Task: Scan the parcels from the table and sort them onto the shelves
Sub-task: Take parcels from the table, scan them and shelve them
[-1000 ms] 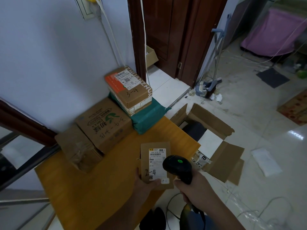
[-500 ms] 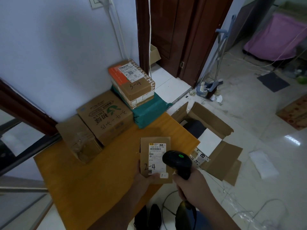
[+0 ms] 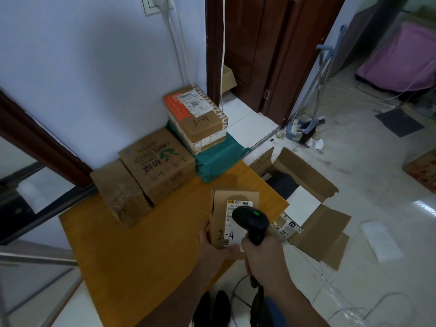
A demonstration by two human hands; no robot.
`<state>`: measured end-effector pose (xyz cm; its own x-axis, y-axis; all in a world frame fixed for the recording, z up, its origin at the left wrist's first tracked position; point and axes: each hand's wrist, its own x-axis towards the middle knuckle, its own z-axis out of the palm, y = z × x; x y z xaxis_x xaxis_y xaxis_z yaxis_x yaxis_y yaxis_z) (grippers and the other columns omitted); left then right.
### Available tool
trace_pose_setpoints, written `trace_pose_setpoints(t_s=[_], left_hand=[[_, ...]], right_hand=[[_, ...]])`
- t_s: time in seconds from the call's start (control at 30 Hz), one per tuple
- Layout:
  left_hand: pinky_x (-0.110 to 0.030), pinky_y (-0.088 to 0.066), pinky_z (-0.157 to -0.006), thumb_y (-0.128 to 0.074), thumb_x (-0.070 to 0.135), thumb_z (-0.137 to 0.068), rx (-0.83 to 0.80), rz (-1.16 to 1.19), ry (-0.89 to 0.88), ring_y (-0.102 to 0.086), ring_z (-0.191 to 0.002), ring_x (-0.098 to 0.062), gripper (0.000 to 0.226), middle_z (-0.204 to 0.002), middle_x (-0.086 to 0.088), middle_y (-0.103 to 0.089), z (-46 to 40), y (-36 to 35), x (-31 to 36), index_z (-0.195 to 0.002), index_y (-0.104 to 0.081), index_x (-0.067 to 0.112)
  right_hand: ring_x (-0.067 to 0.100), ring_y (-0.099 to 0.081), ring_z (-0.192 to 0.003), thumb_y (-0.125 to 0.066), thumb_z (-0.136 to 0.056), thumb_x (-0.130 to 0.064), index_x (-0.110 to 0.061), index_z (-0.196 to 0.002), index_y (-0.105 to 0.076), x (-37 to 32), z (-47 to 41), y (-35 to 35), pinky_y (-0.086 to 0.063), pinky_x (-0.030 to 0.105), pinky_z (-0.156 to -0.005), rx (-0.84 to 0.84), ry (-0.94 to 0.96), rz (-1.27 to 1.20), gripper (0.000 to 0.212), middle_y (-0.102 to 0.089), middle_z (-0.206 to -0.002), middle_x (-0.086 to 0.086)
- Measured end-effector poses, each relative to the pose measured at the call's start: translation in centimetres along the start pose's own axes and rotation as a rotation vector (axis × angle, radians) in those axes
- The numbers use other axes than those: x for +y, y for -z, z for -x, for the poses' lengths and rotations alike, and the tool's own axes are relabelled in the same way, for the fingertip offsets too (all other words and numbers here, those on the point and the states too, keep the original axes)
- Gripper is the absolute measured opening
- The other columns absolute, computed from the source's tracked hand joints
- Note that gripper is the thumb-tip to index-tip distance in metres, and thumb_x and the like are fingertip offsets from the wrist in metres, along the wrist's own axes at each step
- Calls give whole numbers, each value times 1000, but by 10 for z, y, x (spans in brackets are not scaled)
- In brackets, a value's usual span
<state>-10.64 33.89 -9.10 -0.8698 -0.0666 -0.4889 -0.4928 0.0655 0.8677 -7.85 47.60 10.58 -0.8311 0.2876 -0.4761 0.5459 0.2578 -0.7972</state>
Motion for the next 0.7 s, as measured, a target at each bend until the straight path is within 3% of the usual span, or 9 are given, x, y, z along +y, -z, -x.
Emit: trace_pose_setpoints(t_s=[0.23,0.37,0.53,0.63,0.7], left_hand=[[-58,-60,-92,-109,50,-33,47,-4,11,-63,-127,-31,132,-142,2,-53,-4,-4,-7,-140,-35,68],[-57,-61,-94,-106,56,-29,72,-20,16,-61,-127,-26,132,-139,2,-53,1,-5,3,-140,-36,65],[-53,-60,-98,-102,63,-26,78,20,56,-63,-125,-23,122,-137,4,-56,6,-3,11,-126,-34,77],[-54,-59,-99,-104,61,-30,85,12,56,-62,-126,-23,126,-139,6,-55,10,3,14,-132,-33,72],[-47,-63,-92,-108,48,-37,78,34,63,-64,-122,-22,124,-137,4,-57,22,9,30,-135,-34,65]], right_hand=[[18,-58,-48,-66,-90,-14,-15,-88,-59,-4,-4,0,-50,33,-51,-4,13,4,7,-59,-60,8],[20,-61,-53,-66,-89,-15,-20,-89,-60,-6,-4,1,-55,38,-56,11,6,4,8,-62,-63,6],[15,-59,-46,-65,-90,-10,-15,-90,-60,-11,4,4,-54,31,-51,-17,16,-21,7,-61,-60,5],[16,-59,-47,-65,-90,-9,-12,-87,-60,-11,7,4,-55,34,-53,-22,20,-7,7,-59,-59,7],[18,-59,-49,-66,-91,-11,-11,-87,-60,-11,10,3,-55,36,-55,-38,22,4,7,-59,-59,9]])
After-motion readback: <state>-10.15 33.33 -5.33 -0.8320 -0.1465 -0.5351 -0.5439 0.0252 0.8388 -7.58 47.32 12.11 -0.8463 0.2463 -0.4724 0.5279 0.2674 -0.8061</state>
